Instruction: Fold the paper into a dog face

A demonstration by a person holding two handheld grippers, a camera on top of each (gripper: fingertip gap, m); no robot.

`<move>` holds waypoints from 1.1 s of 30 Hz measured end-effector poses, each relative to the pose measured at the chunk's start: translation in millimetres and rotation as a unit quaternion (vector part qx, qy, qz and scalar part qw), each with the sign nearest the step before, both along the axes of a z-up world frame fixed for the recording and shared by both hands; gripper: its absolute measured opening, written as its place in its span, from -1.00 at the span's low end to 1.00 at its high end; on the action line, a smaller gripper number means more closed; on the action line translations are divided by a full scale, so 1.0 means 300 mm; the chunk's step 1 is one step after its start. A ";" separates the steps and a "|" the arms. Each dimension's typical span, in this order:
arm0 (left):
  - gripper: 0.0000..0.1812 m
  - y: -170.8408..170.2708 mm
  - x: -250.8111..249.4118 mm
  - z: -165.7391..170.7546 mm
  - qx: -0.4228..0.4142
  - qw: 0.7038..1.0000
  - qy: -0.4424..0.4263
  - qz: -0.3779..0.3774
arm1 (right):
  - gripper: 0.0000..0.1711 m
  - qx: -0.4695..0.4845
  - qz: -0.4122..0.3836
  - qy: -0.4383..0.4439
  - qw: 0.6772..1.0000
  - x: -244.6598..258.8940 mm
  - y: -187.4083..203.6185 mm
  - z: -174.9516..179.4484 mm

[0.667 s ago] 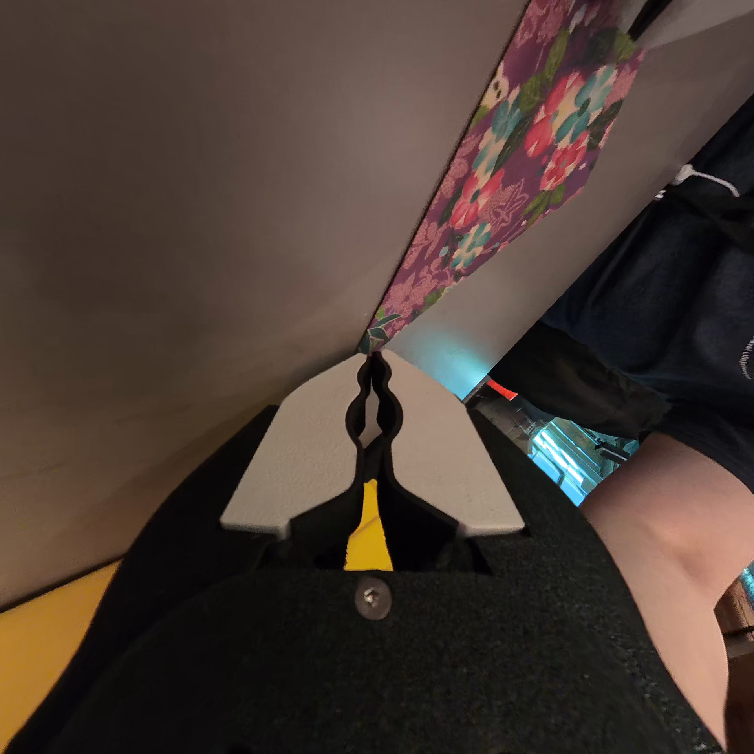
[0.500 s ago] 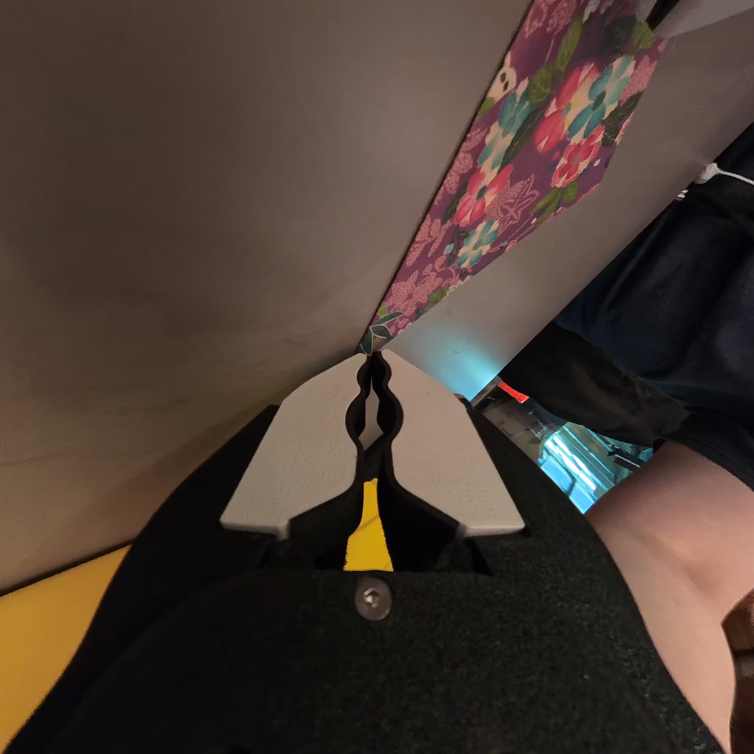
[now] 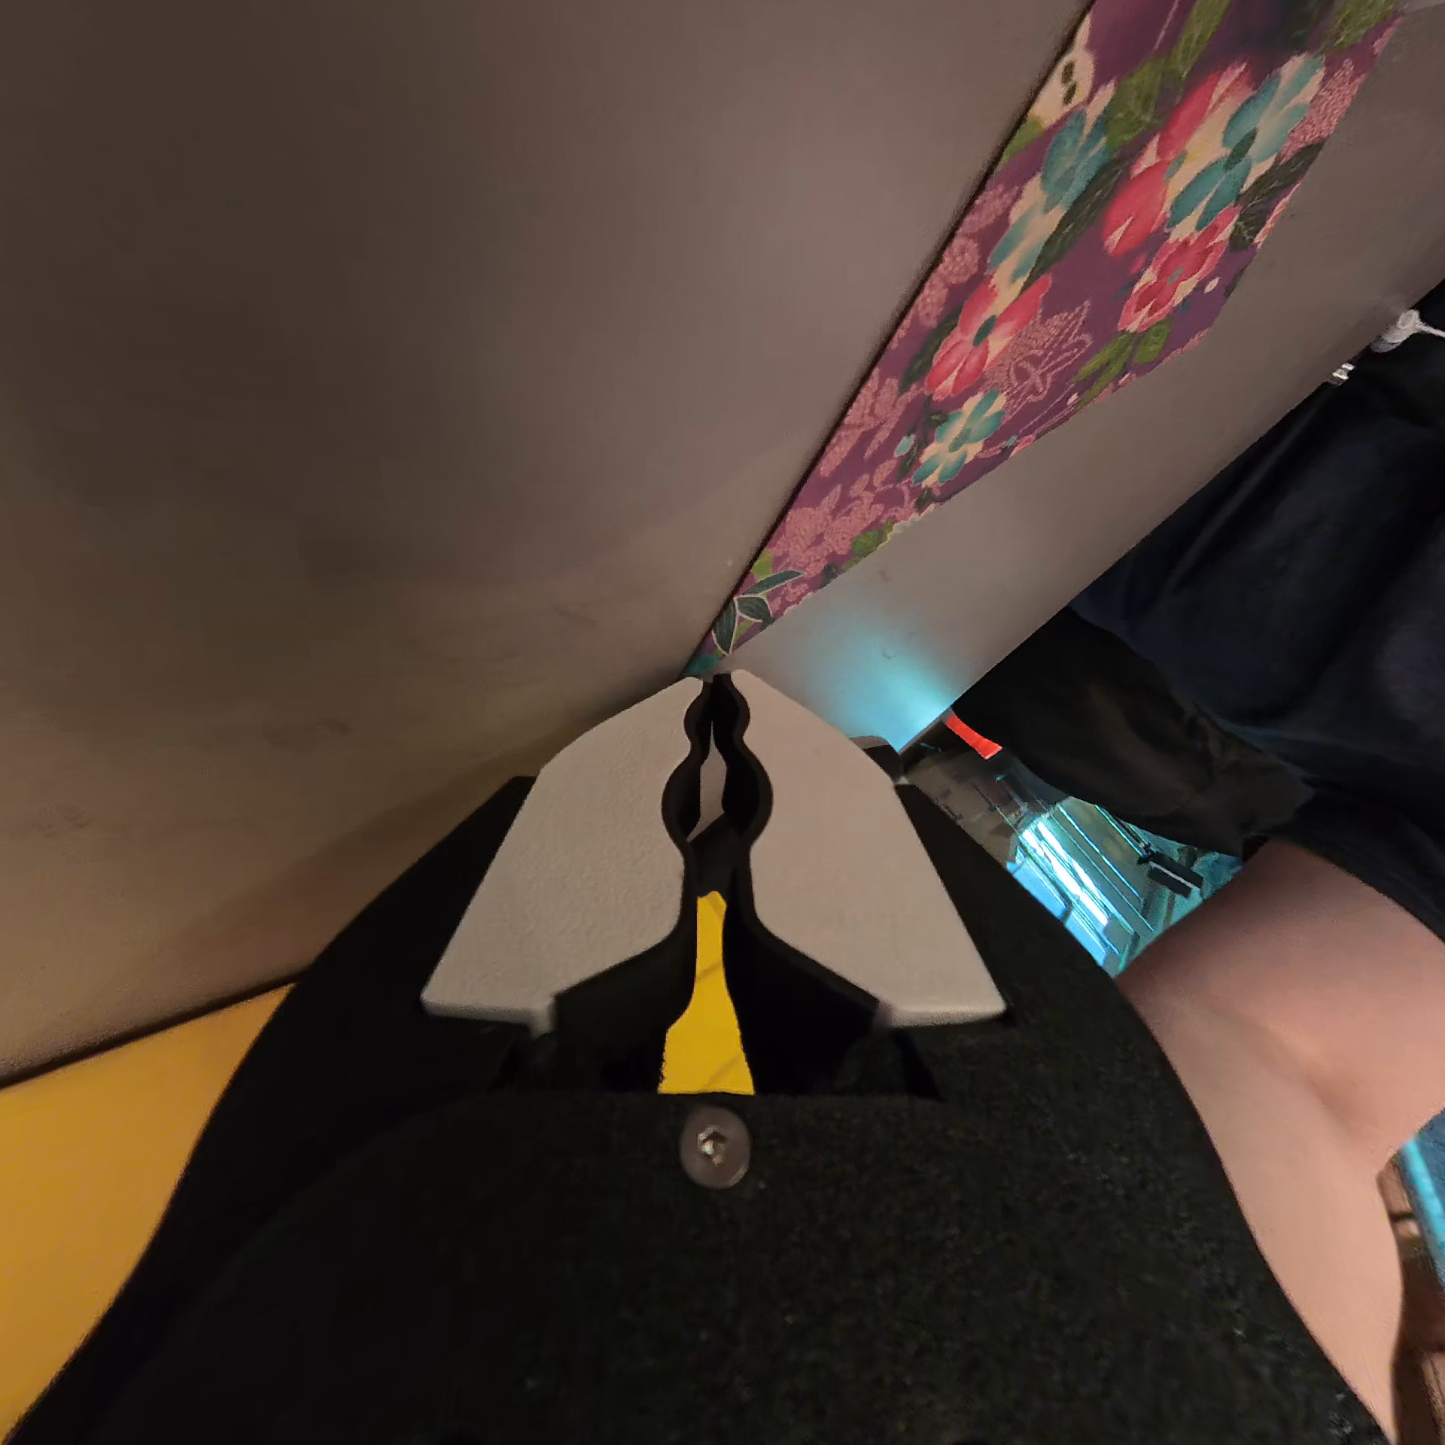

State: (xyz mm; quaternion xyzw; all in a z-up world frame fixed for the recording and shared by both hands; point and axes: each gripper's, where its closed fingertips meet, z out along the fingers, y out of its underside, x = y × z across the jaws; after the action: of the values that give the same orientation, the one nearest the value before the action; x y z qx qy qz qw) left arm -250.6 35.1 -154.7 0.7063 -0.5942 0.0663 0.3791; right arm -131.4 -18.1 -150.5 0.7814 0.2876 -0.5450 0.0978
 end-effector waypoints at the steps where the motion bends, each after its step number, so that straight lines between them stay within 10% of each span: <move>1: -1.00 0.000 0.000 0.000 -0.006 1.000 0.005 0.001 | -0.98 0.000 0.000 0.000 1.000 0.000 0.000 0.000; 26: -1.00 0.009 0.001 -0.008 -0.007 1.000 0.019 -0.016 | -0.98 0.016 0.022 -0.039 0.999 -0.009 -0.007 -0.001; 33: -1.00 0.010 0.001 -0.009 -0.002 1.000 0.004 -0.024 | -0.99 -0.006 -0.008 0.064 0.998 -0.153 0.006 0.121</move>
State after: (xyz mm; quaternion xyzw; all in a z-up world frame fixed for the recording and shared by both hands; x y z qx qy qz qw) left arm -250.3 38.2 -157.4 0.6916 -0.6090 0.0558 0.3843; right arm -177.4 -16.2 -114.3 0.7466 0.2840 -0.5963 0.0797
